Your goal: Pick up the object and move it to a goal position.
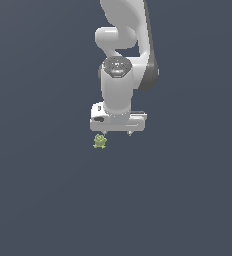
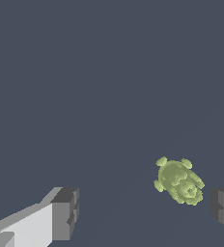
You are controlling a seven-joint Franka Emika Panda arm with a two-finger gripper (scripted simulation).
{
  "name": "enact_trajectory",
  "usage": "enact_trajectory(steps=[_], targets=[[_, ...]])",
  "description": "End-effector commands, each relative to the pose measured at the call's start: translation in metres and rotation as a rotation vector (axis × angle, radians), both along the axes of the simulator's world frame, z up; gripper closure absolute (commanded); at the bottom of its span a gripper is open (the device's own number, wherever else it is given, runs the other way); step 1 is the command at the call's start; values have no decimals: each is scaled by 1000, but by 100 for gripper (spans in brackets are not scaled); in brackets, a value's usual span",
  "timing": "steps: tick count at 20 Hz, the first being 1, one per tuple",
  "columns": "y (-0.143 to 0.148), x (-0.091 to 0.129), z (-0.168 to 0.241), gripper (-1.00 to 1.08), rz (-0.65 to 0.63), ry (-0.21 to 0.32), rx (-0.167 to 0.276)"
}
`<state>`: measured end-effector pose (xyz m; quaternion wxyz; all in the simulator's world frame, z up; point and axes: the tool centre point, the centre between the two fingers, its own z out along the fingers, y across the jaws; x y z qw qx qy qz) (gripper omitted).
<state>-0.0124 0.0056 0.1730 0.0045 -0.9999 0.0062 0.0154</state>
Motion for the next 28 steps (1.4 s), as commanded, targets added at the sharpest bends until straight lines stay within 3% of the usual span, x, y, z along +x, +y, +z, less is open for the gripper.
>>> enact_trajectory(steps=[1, 10, 16, 28], targets=[[0, 0, 0, -92, 0, 0, 0], [-19, 11, 18, -92, -69, -43, 15], [-20, 10, 16, -92, -68, -42, 15], [-59, -21, -38, -92, -86, -36, 2]])
